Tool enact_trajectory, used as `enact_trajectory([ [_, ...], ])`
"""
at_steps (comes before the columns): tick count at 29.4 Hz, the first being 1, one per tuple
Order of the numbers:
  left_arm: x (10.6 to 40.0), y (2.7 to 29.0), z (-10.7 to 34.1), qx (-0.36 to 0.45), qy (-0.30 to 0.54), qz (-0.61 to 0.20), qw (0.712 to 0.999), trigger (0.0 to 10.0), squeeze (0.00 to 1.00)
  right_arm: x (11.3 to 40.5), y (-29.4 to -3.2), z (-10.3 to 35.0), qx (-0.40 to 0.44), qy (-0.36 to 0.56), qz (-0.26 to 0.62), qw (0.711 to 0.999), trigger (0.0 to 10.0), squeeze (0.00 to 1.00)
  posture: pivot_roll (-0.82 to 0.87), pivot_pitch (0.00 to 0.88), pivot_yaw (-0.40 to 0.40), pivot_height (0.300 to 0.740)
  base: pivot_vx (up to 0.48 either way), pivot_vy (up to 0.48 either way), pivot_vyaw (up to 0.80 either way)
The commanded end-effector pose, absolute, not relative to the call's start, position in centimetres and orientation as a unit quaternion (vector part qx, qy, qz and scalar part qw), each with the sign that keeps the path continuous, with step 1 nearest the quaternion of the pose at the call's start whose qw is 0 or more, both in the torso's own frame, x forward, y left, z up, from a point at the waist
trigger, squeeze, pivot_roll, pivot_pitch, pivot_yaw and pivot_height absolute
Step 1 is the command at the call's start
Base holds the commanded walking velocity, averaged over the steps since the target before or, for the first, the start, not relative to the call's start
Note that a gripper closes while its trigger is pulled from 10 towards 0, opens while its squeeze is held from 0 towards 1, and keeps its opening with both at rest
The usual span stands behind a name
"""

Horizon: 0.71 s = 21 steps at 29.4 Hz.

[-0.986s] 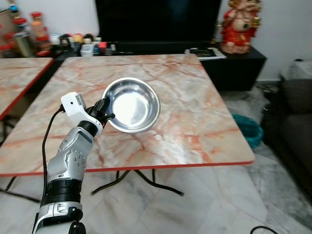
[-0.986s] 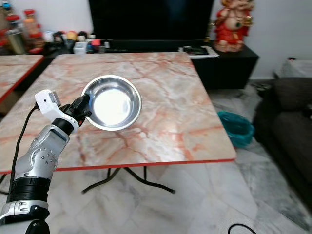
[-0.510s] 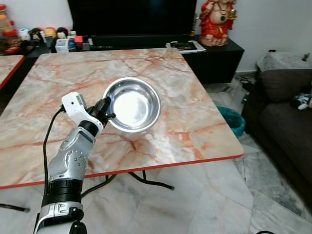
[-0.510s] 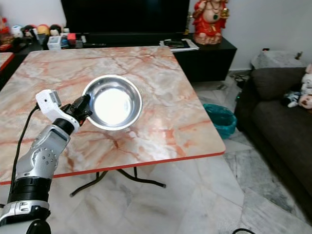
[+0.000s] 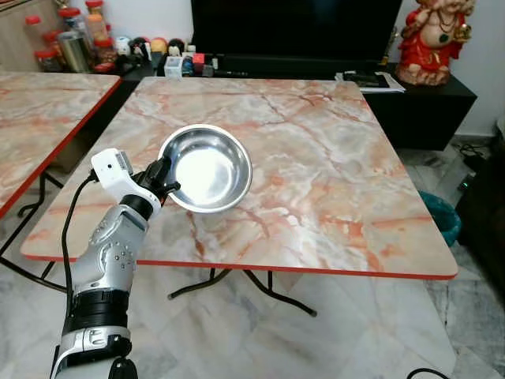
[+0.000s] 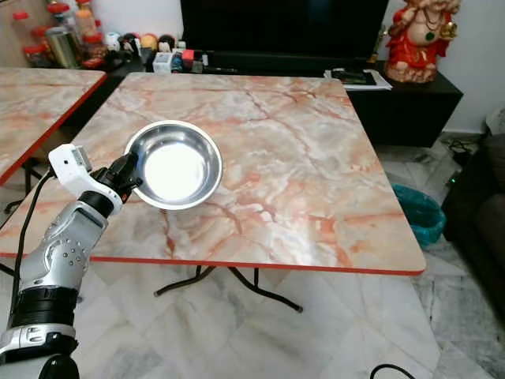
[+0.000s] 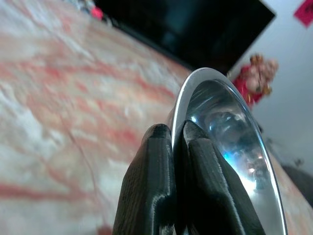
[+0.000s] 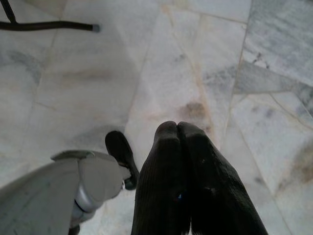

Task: Setting the table

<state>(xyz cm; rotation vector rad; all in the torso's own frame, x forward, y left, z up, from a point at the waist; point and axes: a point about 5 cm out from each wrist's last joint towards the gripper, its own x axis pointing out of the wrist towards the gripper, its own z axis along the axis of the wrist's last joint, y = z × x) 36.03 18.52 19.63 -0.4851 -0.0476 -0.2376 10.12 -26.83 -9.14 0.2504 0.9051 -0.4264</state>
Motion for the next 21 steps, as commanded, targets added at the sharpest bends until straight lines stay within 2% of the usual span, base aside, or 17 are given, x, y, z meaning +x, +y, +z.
enact_trajectory([
  [1,35.9,17.7,18.8,-0.236,0.004,-0.142,0.961,10.0,0.0,9.5,-26.9,-9.3,0.124,0.44,-0.213,0.864,10.0,0.0,-0.04,0.098,-0.016,0.74,0.0,0.0,0.0],
  [6,35.9,16.5,19.0,-0.228,-0.004,-0.157,0.961,10.0,0.0,9.6,-26.9,-9.3,0.125,0.44,-0.214,0.863,10.0,0.0,-0.04,0.091,-0.014,0.74,0.0,0.0,0.0],
  [8,36.0,16.5,19.2,-0.235,-0.01,-0.153,0.96,10.0,0.0,9.6,-26.9,-9.3,0.128,0.441,-0.215,0.862,10.0,0.0,-0.04,0.089,-0.013,0.74,0.0,0.0,0.0],
  [12,36.1,16.8,19.5,-0.235,-0.014,-0.146,0.961,10.0,0.0,9.6,-26.8,-9.4,0.14,0.44,-0.22,0.859,10.0,0.0,-0.04,0.088,-0.011,0.74,0.0,0.0,-0.8],
  [21,36.1,17.6,19.9,-0.229,-0.025,-0.133,0.964,10.0,0.0,9.8,-26.9,-9.2,0.131,0.435,-0.221,0.863,10.0,0.0,-0.04,0.091,-0.013,0.74,0.0,0.0,0.0],
])
